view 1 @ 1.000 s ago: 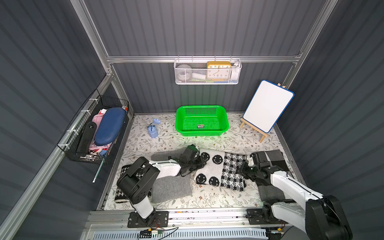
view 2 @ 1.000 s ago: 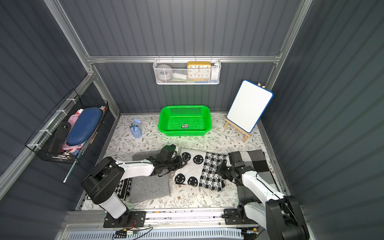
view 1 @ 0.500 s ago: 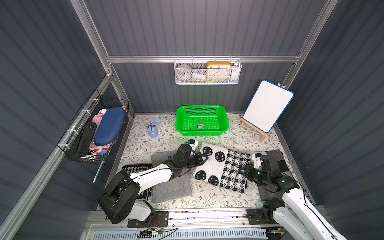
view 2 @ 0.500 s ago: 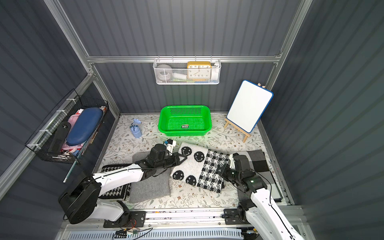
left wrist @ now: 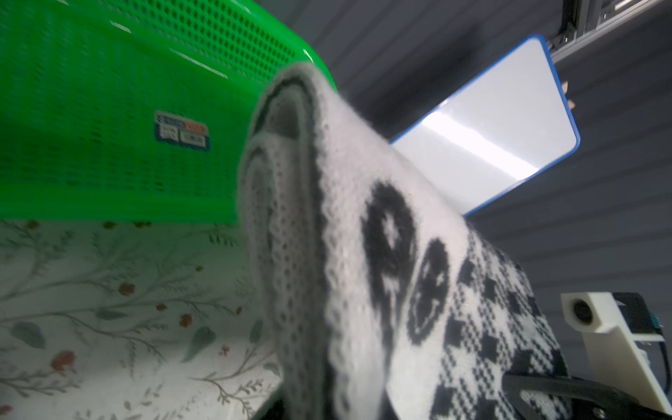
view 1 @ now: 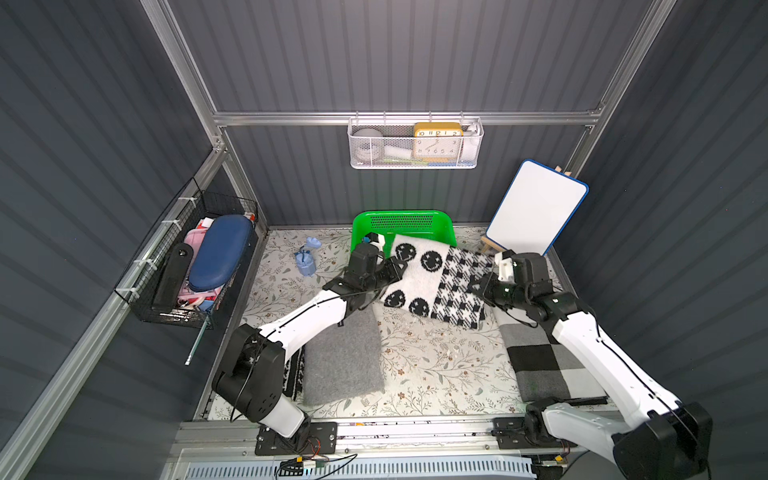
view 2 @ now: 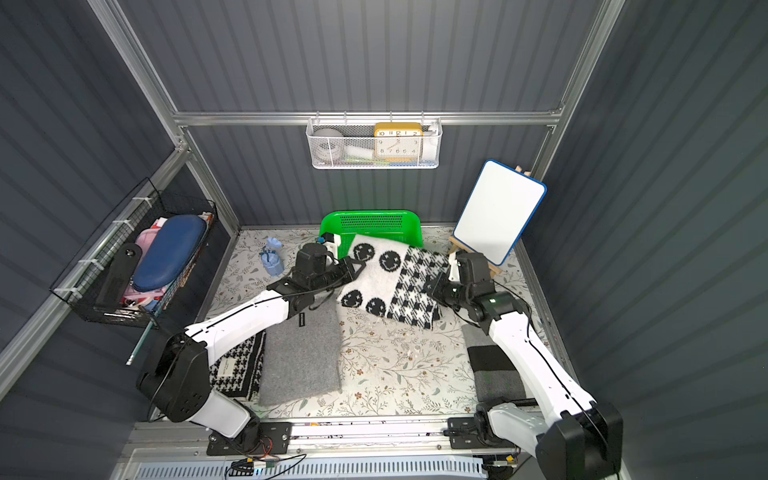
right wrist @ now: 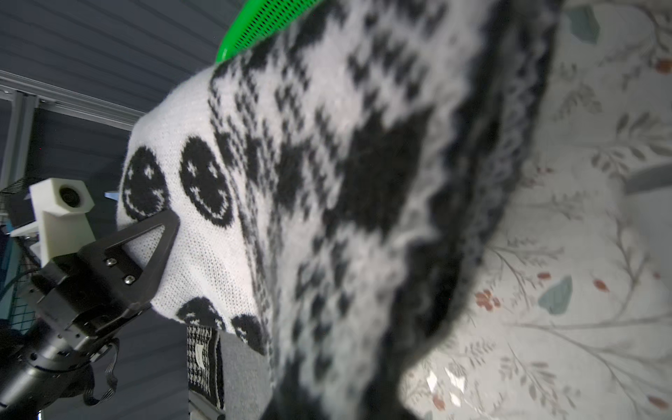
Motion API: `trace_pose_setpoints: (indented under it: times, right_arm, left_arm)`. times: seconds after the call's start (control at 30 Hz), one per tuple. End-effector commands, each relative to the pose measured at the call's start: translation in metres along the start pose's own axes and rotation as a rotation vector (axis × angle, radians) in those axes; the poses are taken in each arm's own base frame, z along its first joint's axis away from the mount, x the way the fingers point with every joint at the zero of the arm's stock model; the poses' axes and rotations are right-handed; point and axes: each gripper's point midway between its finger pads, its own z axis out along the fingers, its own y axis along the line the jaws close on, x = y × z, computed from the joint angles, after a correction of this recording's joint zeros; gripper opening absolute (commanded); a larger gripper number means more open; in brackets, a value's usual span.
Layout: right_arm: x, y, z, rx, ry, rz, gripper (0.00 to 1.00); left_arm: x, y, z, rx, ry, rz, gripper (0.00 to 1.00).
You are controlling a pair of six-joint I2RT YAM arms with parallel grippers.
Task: Put the folded scarf in the basket
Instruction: Pick up the scarf at the center of the board, then place the scarf in the basket.
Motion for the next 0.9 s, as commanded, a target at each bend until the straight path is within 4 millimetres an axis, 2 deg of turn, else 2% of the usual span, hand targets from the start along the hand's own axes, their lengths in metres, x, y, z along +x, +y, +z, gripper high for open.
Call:
trace_pose_setpoints:
  times: [0.0, 0.17, 0.4, 0.47, 0.63, 0.73, 0.87]
  right_arm:
    - [-0.055, 0.038, 0.023, -0.046, -0.085, -0.104, 0.0]
    - [-0.105, 0.062, 0.072, -0.046, -0.09, -0.15, 0.0]
    - [-0.153, 0.07, 0.137, -0.012, -0.094, -0.195, 0.0]
    - [-0.164, 0.067, 0.156, 0.008, -0.096, -0.206, 0.0]
    - [-0.179, 0.042, 0.196, 0.094, -0.085, -0.2, 0.0]
    - [-0.18, 0.025, 0.214, 0.136, -0.072, -0.195, 0.0]
    - [-0.172, 0.004, 0.227, 0.198, -0.045, -0.205, 0.0]
  left_arm:
    - [-0.053, 0.018, 0.008, -0.019, -0.081, 0.059, 0.0]
    - [-0.109, 0.047, 0.027, 0.002, -0.136, 0.05, 0.0]
    - [-0.157, 0.093, 0.058, -0.041, -0.175, 0.048, 0.0]
    - [-0.163, 0.107, 0.071, -0.067, -0.17, 0.049, 0.0]
    - [-0.173, 0.128, 0.096, -0.125, -0.165, 0.065, 0.0]
    - [-0.176, 0.139, 0.104, -0.159, -0.172, 0.073, 0.0]
    - [-0.169, 0.153, 0.116, -0.183, -0.145, 0.086, 0.0]
